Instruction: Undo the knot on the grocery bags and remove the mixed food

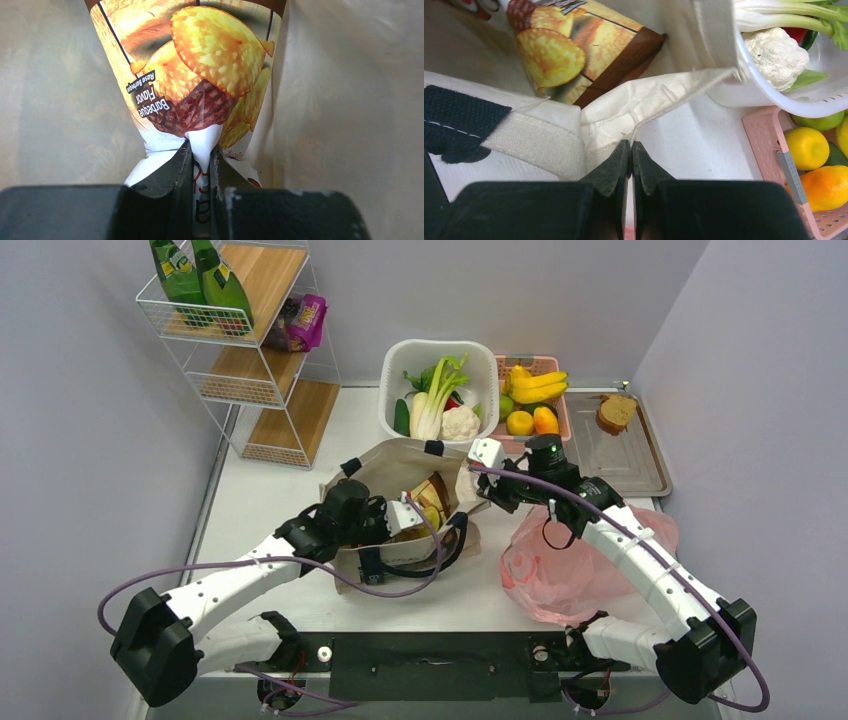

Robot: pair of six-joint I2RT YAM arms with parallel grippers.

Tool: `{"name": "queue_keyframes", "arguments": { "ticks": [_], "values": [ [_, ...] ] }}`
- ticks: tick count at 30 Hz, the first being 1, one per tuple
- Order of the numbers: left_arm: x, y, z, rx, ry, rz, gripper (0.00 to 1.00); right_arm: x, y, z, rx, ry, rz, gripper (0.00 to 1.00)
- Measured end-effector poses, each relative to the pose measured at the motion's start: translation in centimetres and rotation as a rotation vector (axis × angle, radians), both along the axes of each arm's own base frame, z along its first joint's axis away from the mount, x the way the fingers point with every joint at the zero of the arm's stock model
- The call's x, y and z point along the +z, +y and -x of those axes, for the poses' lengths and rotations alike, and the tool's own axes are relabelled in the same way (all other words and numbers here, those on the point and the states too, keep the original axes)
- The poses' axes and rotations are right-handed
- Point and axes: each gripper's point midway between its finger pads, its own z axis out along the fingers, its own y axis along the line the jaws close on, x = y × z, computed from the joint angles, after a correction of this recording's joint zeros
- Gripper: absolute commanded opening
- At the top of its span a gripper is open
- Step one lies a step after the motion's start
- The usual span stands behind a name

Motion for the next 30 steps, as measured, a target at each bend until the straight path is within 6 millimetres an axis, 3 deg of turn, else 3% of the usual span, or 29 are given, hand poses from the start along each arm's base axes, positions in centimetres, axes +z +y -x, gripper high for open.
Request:
{"name": "queue_keyframes", "arguments": {
  "ticks": [3,9,15,23,30],
  "values": [
    [1.1,0.8,0.6,0.010,0.029,0.015,0.00,1.1,0.1,-0.8,-0.037,0.025,-0.041,0.10],
    [4.7,1.5,-0.3,0.053,0.024,0.055,0.00,2.5,0.0,-1.2,-0.078,0.041,-0.079,0.48],
    [8.9,1.0,-1.7,0.030,-0.088,0.084,0.00,4.6,-0.1,-1.4,-0.111,0.045,-0.111,0.68],
    [12.1,1.6,-2.5,-0.014,-0.238,0.056,0.00,10.9,0.9,-1.9,-0.128,-0.001,-0.229,0.74],
    [16.1,2.0,-2.8,-0.041,-0.375,0.068,0.00,13.2,2.5,-2.2,-0.138,0.082,-0.326,0.70]
  ]
}}
